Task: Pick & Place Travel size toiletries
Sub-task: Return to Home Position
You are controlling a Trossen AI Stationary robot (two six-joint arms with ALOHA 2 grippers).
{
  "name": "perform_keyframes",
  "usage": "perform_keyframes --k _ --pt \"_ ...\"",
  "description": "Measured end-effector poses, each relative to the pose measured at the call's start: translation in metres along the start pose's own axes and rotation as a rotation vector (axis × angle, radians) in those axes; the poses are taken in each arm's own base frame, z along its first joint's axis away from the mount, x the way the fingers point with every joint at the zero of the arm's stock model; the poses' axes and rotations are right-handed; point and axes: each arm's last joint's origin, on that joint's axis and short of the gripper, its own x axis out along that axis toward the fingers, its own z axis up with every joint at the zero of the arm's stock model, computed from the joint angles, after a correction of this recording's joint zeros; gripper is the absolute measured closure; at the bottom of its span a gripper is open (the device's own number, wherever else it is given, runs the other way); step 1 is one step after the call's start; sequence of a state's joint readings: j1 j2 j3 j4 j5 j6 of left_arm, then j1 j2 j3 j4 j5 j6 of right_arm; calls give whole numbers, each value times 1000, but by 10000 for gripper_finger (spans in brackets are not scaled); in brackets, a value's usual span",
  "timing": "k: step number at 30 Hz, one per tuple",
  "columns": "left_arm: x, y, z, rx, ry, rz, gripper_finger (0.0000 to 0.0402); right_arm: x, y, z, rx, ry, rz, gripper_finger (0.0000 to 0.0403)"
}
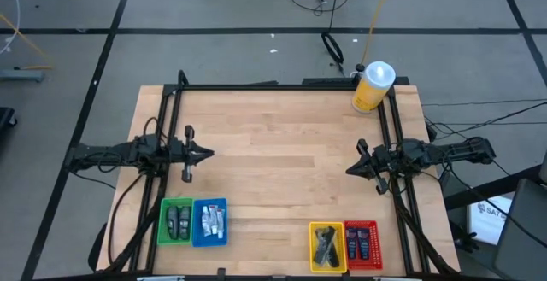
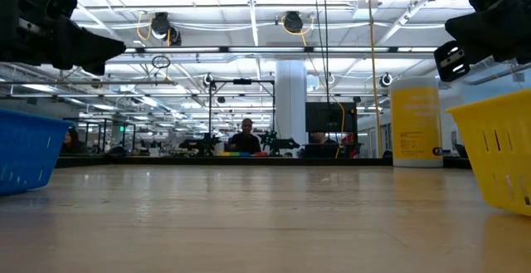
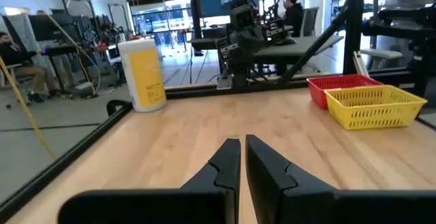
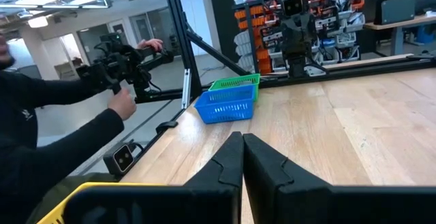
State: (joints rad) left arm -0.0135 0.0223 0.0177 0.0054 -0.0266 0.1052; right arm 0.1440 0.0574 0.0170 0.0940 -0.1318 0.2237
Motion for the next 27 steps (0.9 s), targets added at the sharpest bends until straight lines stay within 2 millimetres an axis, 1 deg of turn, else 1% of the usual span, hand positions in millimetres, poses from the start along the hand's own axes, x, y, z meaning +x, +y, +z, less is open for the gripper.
perform_keyframes --k 10,27 --pt "-1 1 5 -13 -60 11 376 0 0 0 0 0 0 403" --pt "-1 1 5 -14 -61 10 376 0 0 0 0 0 0 403"
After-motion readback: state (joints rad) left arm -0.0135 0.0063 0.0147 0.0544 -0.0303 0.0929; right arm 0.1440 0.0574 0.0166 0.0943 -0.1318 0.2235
